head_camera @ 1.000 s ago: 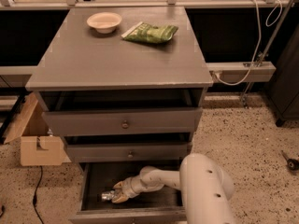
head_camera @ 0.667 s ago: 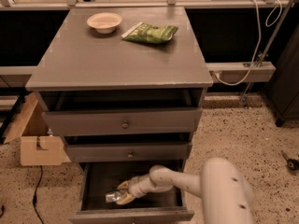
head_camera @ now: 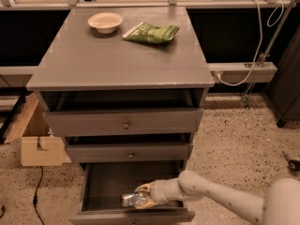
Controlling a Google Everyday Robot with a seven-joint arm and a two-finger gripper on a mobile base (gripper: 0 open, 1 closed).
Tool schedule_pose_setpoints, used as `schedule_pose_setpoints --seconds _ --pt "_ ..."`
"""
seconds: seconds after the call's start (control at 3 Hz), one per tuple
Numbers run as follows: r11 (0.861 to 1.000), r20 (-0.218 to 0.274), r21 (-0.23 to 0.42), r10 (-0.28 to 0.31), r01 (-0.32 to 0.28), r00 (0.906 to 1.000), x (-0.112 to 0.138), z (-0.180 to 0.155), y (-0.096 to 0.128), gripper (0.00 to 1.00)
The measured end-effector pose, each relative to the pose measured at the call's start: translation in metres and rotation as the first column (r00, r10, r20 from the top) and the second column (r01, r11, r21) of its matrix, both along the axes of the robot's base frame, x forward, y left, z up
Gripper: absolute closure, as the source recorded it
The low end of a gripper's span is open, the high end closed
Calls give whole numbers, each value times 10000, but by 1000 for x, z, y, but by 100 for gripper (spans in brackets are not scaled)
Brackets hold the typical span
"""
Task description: Pick redbull can from bottom drawer and place on counter
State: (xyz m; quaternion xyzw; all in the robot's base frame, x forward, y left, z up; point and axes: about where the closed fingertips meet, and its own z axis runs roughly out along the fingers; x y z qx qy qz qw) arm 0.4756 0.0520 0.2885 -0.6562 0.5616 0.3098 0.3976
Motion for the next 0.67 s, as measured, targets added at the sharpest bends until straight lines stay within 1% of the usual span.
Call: schedule_pose_setpoints --seconds 0.33,0.67 --pt "9973 50 -20 -739 739 9973 -5 9 -43 100" --pt "9972 50 -18 -744 744 9972 -5 9 -43 100"
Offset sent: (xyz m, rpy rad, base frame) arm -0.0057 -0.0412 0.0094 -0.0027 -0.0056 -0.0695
